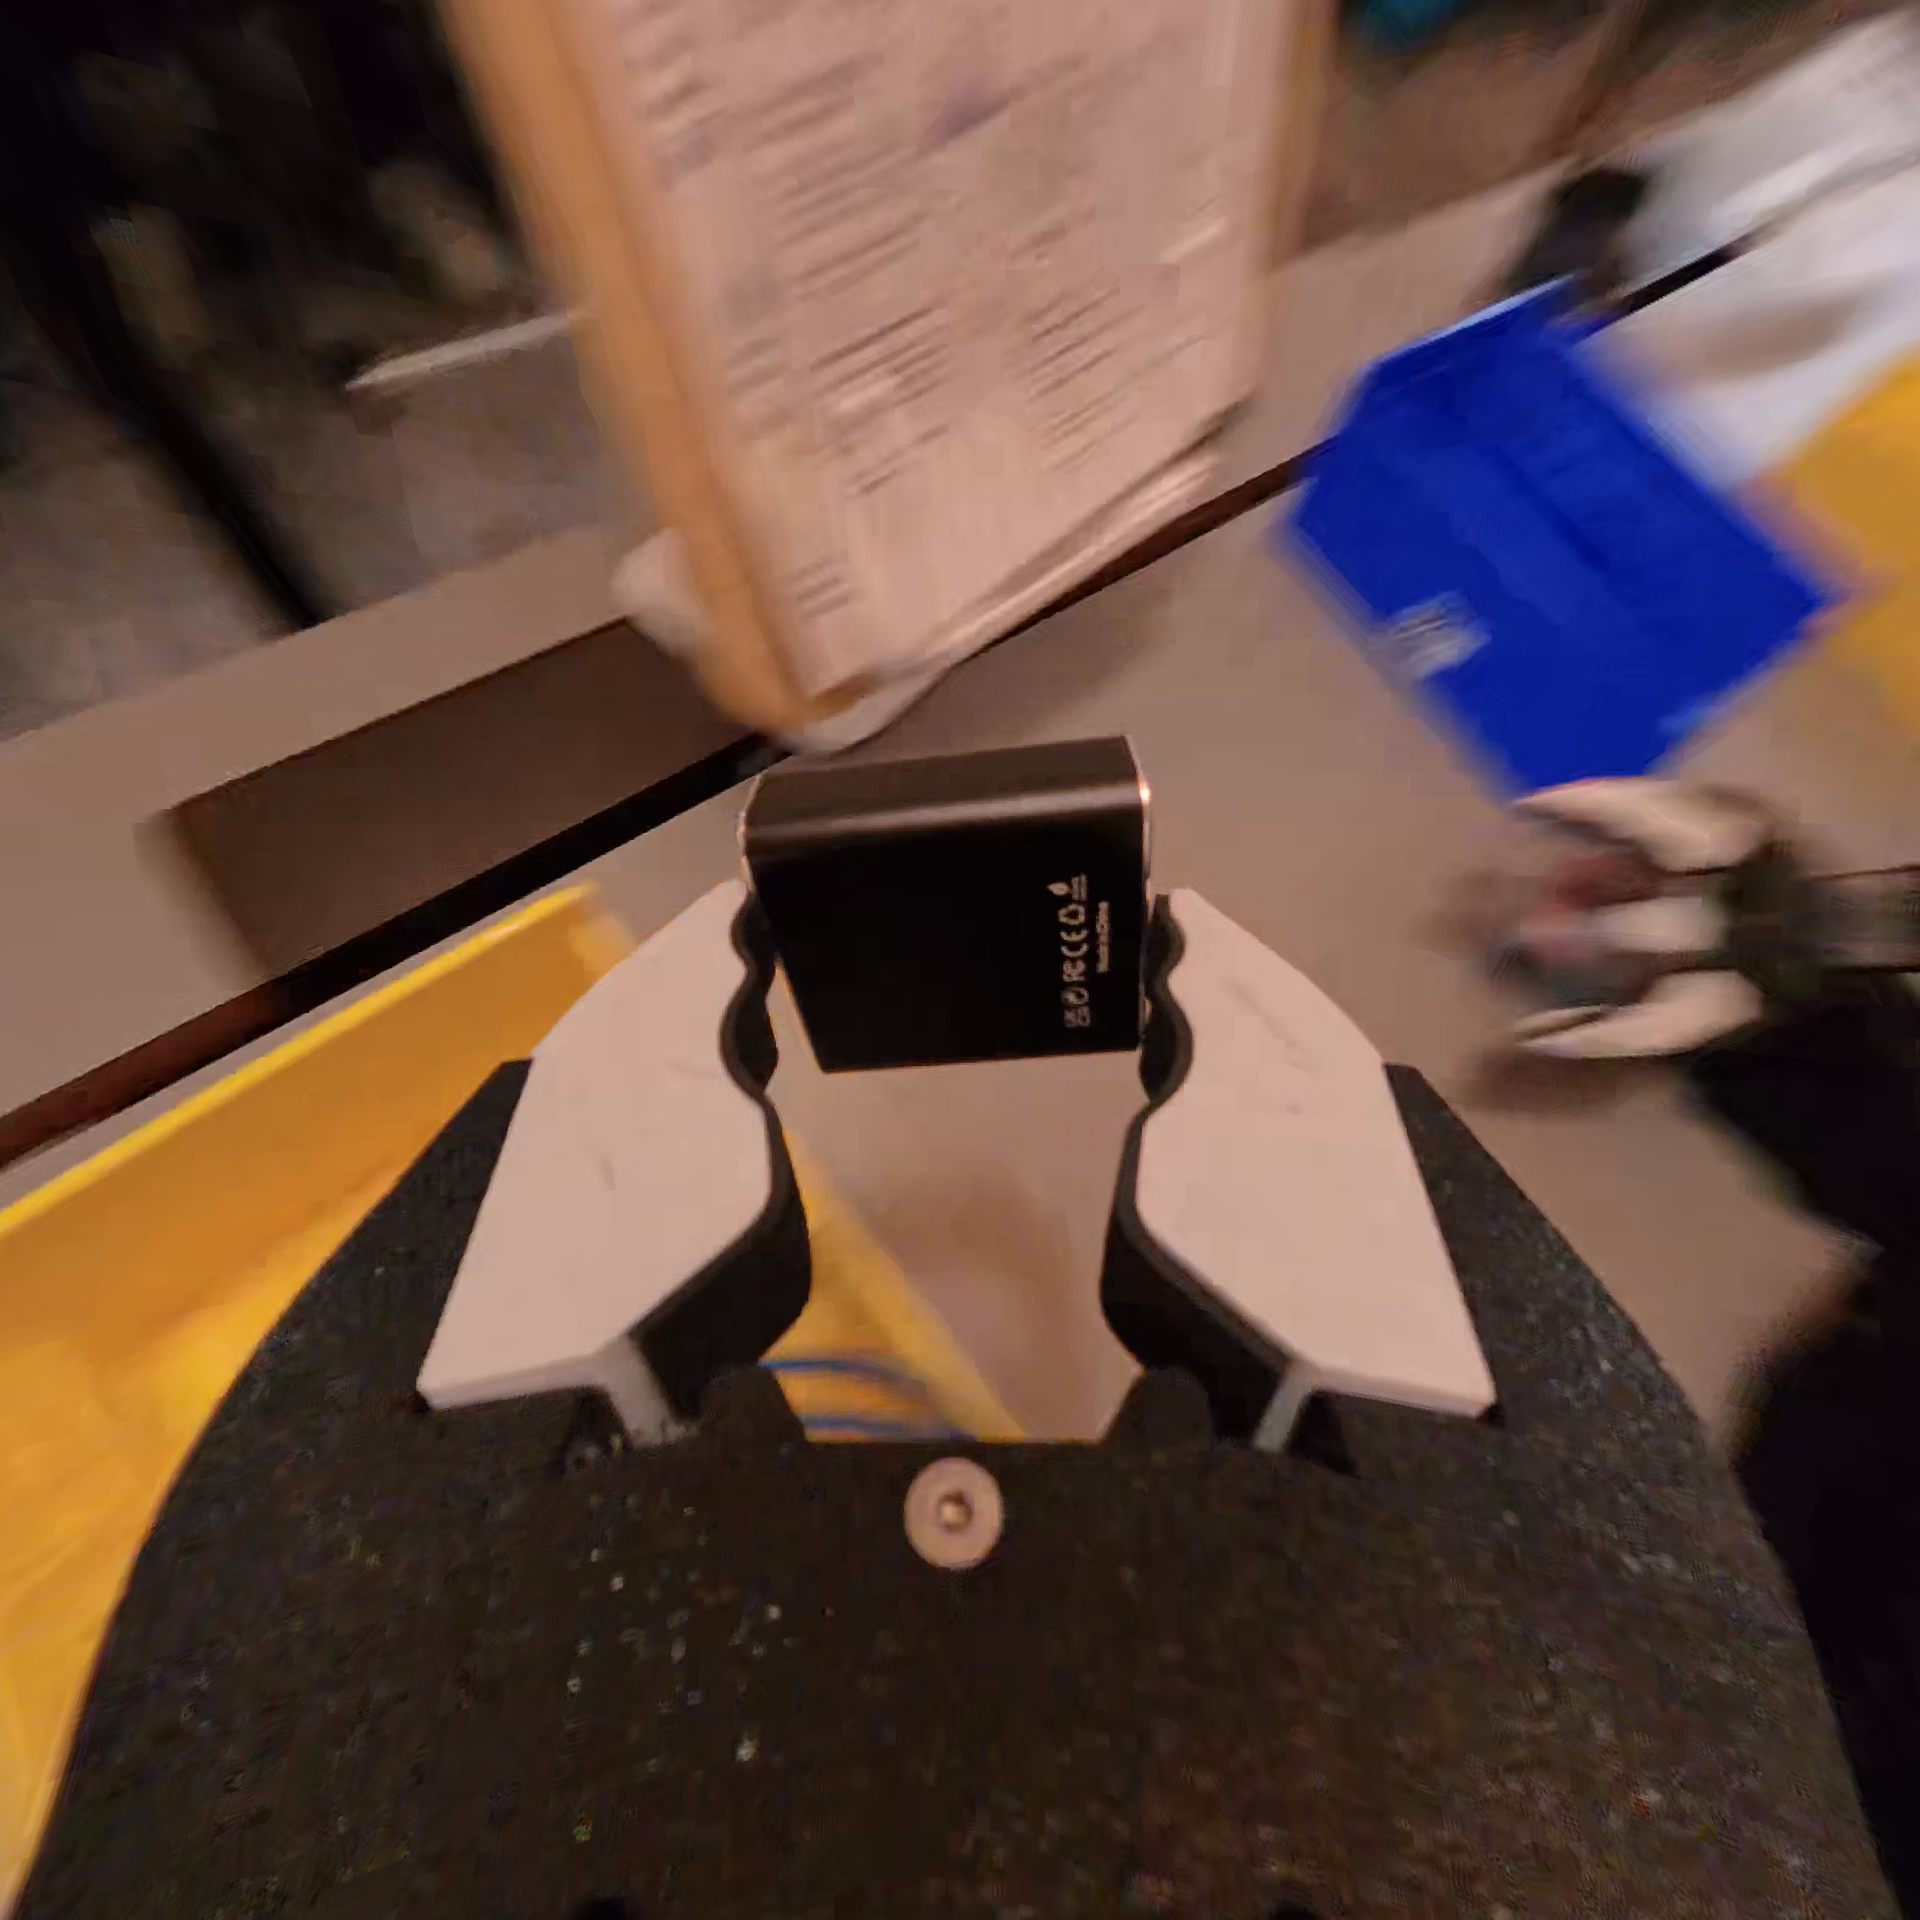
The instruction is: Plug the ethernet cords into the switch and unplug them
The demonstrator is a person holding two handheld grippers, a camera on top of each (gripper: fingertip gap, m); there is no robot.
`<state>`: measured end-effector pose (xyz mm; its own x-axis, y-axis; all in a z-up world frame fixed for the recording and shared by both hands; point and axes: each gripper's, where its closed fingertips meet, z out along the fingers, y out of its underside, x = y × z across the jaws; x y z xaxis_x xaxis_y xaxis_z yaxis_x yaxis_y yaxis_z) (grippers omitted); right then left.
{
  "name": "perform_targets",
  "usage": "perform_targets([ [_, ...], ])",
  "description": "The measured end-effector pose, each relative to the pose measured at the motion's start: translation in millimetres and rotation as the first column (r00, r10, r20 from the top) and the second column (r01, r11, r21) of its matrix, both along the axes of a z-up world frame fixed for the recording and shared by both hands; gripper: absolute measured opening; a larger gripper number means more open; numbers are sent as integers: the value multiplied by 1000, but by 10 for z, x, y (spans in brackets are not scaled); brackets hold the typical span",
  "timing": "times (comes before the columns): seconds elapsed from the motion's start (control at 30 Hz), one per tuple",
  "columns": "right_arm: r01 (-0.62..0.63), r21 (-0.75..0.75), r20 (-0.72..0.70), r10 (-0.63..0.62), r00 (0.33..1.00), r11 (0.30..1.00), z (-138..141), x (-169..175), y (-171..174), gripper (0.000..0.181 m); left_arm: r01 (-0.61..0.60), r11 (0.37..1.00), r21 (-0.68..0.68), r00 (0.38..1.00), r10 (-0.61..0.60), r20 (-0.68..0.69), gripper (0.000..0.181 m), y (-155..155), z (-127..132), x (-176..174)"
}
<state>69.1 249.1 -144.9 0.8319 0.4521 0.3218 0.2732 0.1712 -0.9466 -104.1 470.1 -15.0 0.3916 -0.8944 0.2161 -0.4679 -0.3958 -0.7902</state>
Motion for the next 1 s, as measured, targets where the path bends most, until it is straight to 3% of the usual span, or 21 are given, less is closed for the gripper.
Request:
perform_targets([
  [0.03,-8,23,-4,9,1000,1000,47,-29,-20,100,82,996,-30,988,-78,133,68,-325,132,197],
  [0.13,-9,124,-36,14,999,992,240,-66,-94,103,352,929,-113,865,-277,417,68,-1313,174,704],
  [0.23,-60,181,-23,65,998,982,363,-137,-204,106,565,802,-196,738,-384,555,68,-2092,-177,1097],
  [0.33,-113,194,59,103,993,974,359,-252,-278,108,741,617,-265,603,-439,667,68,-2580,-558,1288],
  [0.43,-151,174,125,130,984,973,280,-342,-308,109,844,427,-325,506,-434,746,68,-2833,-867,1310],
  [0.47,-178,169,139,156,978,969,257,-382,-333,108,856,394,-334,491,-420,763,68,-2880,-925,1321],
  [0.6,-250,83,207,229,951,965,42,-536,-340,97,876,377,-299,448,-410,795,68,-2969,-1014,1366],
  [0.67,-214,94,295,178,939,972,-48,-513,-286,66,887,366,-281,421,-395,816,68,-2972,-1010,1365],
  [0.83,-196,67,374,158,914,978,-73,-481,-251,65,885,394,-247,392,-347,852,68,-2956,-1040,1368],
  [0.9,-164,90,413,113,904,982,-106,-468,-213,68,866,441,-236,412,-362,836,68,-2939,-1061,1391],
  [0.93,-182,115,426,118,897,977,-113,-511,-230,78,838,488,-245,457,-379,805,68,-2912,-1126,1433],
  [0.97,-188,139,425,113,898,972,-108,-548,-242,78,802,537,-263,512,-390,765,68,-2868,-1221,1484],
  [1.0,-182,139,420,108,901,974,-114,-558,-234,70,795,542,-272,528,-399,749,68,-2858,-1281,1490],
])
